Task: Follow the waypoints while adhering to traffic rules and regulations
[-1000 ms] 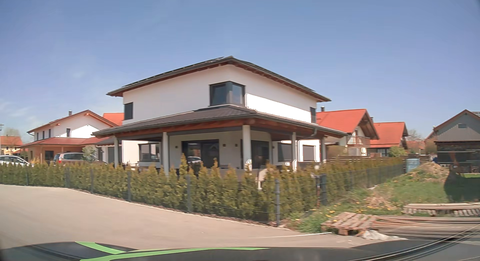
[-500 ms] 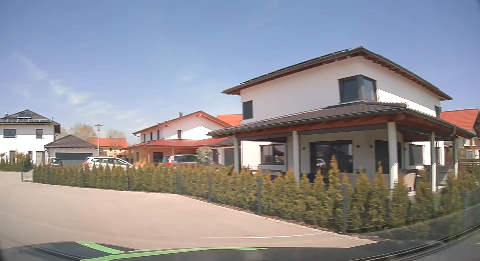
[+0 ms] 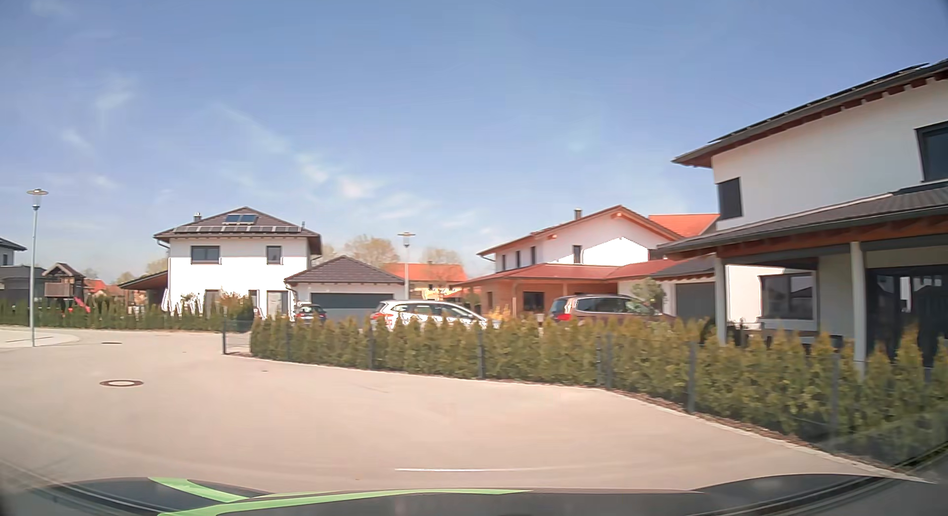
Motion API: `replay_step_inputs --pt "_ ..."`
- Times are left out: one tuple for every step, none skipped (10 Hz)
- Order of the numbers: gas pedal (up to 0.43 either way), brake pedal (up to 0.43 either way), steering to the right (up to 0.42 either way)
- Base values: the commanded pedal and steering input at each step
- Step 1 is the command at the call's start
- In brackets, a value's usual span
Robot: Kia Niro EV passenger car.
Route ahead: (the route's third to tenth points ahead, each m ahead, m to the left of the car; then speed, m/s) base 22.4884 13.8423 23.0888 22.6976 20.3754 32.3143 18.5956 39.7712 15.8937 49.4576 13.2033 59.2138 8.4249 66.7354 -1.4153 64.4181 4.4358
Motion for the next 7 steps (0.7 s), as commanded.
replay_step_inputs --pt "0.189 0.000 -0.650" --pt "0.189 0.000 -0.624" --pt "0.189 0.000 -0.584" --pt "0.189 0.000 -0.541" --pt "0.189 0.000 -0.496" --pt "0.189 0.000 -0.432" --pt "0.189 0.000 -0.379"
